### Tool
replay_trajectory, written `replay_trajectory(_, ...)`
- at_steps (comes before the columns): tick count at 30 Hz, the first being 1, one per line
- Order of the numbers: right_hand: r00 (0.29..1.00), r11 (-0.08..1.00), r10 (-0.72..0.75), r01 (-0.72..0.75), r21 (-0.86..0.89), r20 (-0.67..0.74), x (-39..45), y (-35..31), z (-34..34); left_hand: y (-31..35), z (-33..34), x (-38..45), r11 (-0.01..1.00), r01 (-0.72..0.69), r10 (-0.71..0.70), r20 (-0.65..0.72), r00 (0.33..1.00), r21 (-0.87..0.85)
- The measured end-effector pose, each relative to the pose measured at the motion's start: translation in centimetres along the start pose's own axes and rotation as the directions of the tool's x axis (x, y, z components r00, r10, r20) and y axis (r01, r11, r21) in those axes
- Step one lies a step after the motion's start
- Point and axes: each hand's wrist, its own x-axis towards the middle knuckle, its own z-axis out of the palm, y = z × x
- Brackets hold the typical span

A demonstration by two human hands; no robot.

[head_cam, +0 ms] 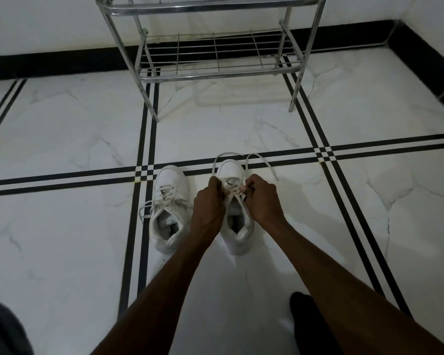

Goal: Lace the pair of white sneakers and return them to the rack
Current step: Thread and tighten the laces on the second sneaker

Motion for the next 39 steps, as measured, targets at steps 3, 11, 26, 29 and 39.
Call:
replay_trajectory(3,0.999,0.999,0.042,-0.042,0.032,0.004,-0.2,0.1,0.3,-0.2,0.0,-0.2,0.998,0.054,-0.054,-0.006,0.999,-0.040)
replay_trajectory(11,0.959,0.845,0.204,-0.274,0.460,0.197,1.1,-0.6,-1.5,-0.5,-2.1,0.2,0.826,0.254,-0.181,0.189,0.965,-0.504)
replay_trajectory(26,0.856,0.963,-0.221,0.266,-0.031,0.468,2.3,-4.5,-5.2,0.2,-4.5,1.6,0.836,0.127,0.058,0.317,0.947,-0.533)
replay_trajectory(29,0.911,0.957,-0.274,0.289,-0.004,0.308,2.5,-3.7,-5.3,0.4,-3.6,1.5,0.815,0.201,-0.047,0.284,0.958,-0.543)
replay_trajectory(39,0.978,0.858,-0.093,-0.017,0.514,0.187,1.9,-2.3,-4.5,-1.8,-2.8,2.2,0.997,-0.023,0.030,0.093,0.995,-0.078)
